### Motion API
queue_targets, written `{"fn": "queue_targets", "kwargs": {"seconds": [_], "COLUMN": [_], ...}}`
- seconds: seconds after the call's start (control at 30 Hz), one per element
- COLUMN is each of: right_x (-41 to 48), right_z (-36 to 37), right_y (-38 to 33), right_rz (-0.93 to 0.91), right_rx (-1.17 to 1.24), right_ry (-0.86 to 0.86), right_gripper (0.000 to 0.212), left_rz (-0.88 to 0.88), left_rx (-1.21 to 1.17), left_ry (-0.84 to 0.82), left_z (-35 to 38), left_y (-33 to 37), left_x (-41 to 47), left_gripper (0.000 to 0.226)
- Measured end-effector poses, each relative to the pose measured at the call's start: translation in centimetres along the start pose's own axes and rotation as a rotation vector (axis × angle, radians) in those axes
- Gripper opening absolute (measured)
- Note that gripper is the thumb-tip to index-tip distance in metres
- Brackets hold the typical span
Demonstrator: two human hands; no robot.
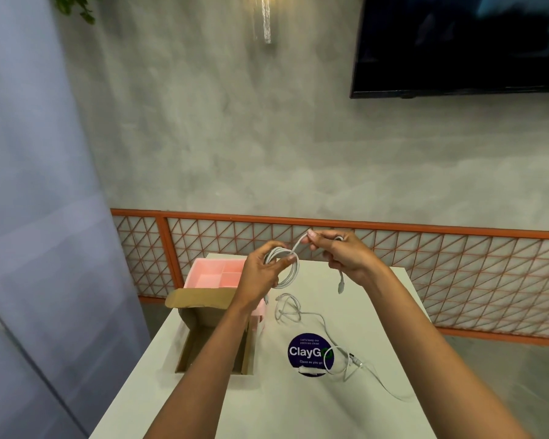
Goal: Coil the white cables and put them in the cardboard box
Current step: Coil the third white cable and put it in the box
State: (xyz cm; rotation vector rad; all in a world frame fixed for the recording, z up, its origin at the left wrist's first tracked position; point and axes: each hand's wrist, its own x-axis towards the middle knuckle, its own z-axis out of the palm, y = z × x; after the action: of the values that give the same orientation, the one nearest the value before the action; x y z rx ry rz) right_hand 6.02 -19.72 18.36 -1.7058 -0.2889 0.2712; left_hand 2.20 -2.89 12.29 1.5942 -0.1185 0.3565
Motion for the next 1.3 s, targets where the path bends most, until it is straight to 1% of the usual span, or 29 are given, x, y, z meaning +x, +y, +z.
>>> {"fn": "queue_targets", "kwargs": {"seconds": [0.07,0.13,0.2,0.27,0.3,0.33,0.37,0.43,0.5,0.57,0.6,0.67,0.73,0.83,0.93,1.0,1.07,1.1,1.17,1.3], "right_x": [0.1,0.3,0.6,0.8,0.9,0.8,0.6,0.4,0.4,0.5,0.6,1.1,1.8,2.5,2.5,2.4,2.3,2.2,1.8,1.5], "right_z": [-0.2,-0.4,-0.9,-1.7,-2.0,-2.2,-2.2,-1.8,-1.4,-1.2,-1.0,-0.4,0.3,1.1,1.8,2.0,2.2,2.3,2.8,3.2], "right_y": [0.3,0.7,1.5,2.4,3.0,3.6,4.2,5.3,6.2,6.5,6.5,6.4,5.9,5.1,4.6,4.4,4.2,4.2,4.3,4.6], "right_rz": [0.026,0.049,0.057,0.038,0.014,-0.019,-0.055,-0.103,-0.145,-0.179,-0.196,-0.210,-0.179,-0.156,-0.132,-0.052,0.080,0.148,0.236,0.302], "right_rx": [0.055,0.152,0.323,0.587,0.675,0.693,0.663,0.511,0.245,-0.017,-0.073,-0.070,0.042,0.325,0.517,0.625,0.725,0.738,0.672,0.440], "right_ry": [0.025,0.056,0.093,0.089,0.065,0.035,0.006,-0.012,0.070,0.198,0.255,0.344,0.381,0.341,0.269,0.223,0.175,0.141,0.049,-0.105], "right_gripper": [0.027,0.044,0.052,0.044,0.036,0.030,0.027,0.028,0.024,0.019,0.017,0.015,0.014,0.011,0.011,0.015,0.014,0.013,0.015,0.012], "left_rz": [0.011,0.009,-0.023,-0.074,-0.100,-0.124,-0.145,-0.184,-0.205,-0.188,-0.171,-0.156,-0.163,-0.171,-0.188,-0.196,-0.199,-0.200,-0.201,-0.182], "left_rx": [-0.008,-0.015,-0.051,-0.117,-0.154,-0.191,-0.234,-0.323,-0.345,-0.250,-0.209,-0.193,-0.207,-0.211,-0.238,-0.257,-0.255,-0.234,-0.188,-0.201], "left_ry": [0.018,0.046,0.095,0.149,0.162,0.167,0.170,0.186,0.173,0.116,0.077,0.012,-0.022,-0.029,-0.022,-0.028,-0.043,-0.044,-0.037,-0.032], "left_z": [0.2,0.2,-0.1,-0.4,-0.4,-0.4,-0.3,-0.1,-0.1,-0.1,-0.1,0.0,0.3,0.5,0.4,0.3,0.3,0.4,0.5,0.7], "left_y": [-0.1,-0.3,-0.6,-0.8,-0.9,-0.8,-0.8,-0.5,-0.2,-0.1,-0.2,-0.3,-0.3,-0.3,-0.4,-0.4,-0.3,-0.3,-0.4,-0.2], "left_x": [0.1,0.1,0.1,0.1,0.1,0.1,0.1,0.2,0.3,0.3,0.2,0.1,0.0,0.0,0.1,0.1,0.1,0.1,0.2,0.3], "left_gripper": [0.012,0.014,0.016,0.011,0.008,0.007,0.006,0.005,0.005,0.007,0.008,0.008,0.009,0.011,0.012,0.014,0.016,0.016,0.015,0.015]}}
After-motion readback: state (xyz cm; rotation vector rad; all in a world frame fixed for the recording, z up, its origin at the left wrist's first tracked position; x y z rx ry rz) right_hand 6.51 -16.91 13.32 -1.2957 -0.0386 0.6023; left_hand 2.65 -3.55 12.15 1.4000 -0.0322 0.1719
